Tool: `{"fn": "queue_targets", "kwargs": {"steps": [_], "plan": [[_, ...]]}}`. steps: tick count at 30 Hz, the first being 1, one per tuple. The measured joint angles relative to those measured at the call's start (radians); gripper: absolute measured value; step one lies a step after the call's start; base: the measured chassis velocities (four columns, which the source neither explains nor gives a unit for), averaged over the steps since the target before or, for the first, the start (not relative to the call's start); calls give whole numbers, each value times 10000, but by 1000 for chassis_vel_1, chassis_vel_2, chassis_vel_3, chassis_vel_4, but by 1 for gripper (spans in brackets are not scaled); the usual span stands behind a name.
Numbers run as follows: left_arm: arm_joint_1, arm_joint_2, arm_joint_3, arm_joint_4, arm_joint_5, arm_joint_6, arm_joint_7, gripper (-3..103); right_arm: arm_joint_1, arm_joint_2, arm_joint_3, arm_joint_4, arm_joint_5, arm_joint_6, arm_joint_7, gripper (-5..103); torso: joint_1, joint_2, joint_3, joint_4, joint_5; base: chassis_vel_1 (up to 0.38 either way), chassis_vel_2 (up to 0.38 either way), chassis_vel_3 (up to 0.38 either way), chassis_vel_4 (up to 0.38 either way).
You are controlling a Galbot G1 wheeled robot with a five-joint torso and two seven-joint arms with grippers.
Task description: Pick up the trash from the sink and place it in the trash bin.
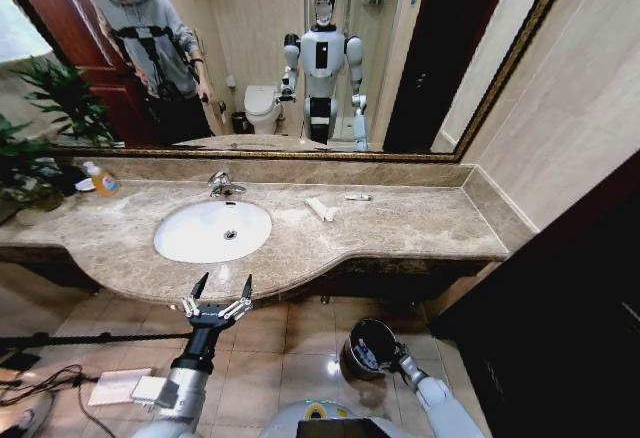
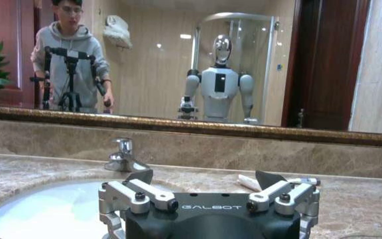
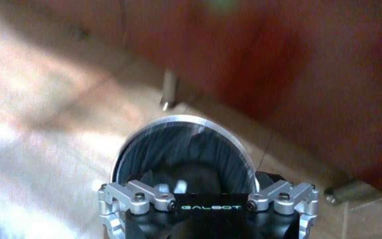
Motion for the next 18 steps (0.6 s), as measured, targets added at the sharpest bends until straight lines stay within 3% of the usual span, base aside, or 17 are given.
{"fn": "queue_targets", "kwargs": {"steps": [3, 7, 10, 11, 13, 16, 18], "plan": [[0, 0, 0, 0, 0, 0, 0, 100, -881, -115, 191, 1685, 1434, -200, 124, 100, 0, 0, 0, -1, 0, 0, 0, 0, 0], [0, 0, 0, 0, 0, 0, 0, 100, -1421, -237, 426, 3009, 2261, -157, 465, 100, -1, 1, 0, 0, -4, 0, 0, 0, 0], [0, -1, 0, 0, 0, 0, 0, 100, -2224, -162, 1003, 5287, 3300, -662, 1090, 100, -1, 0, -1, 2, -10, 0, 0, 0, 0], [0, -1, 0, 0, 0, 0, 0, 100, -2224, -162, 1003, 5287, 3300, -662, 1090, 100, -1, 0, -1, 2, -10, 0, 0, 0, 0], [0, 0, 0, 0, 0, 0, -1, 100, -2862, 312, 1804, 7045, 3509, -1018, 1157, 100, 0, 0, 0, 1, 5, 0, 0, 0, 0], [0, 1, 0, 0, 0, 0, -3, 100, -3515, 616, 2423, 8459, 3634, -1224, 1205, 100, -1, 1, -1, 0, -10, 0, 0, 0, 0], [0, 0, -1, 0, 0, 0, -3, 100, -4110, 931, 2901, 9717, 3912, -1403, 1219, 100, -1, 1, 0, -1, 2, 0, 0, 0, 0]]}}
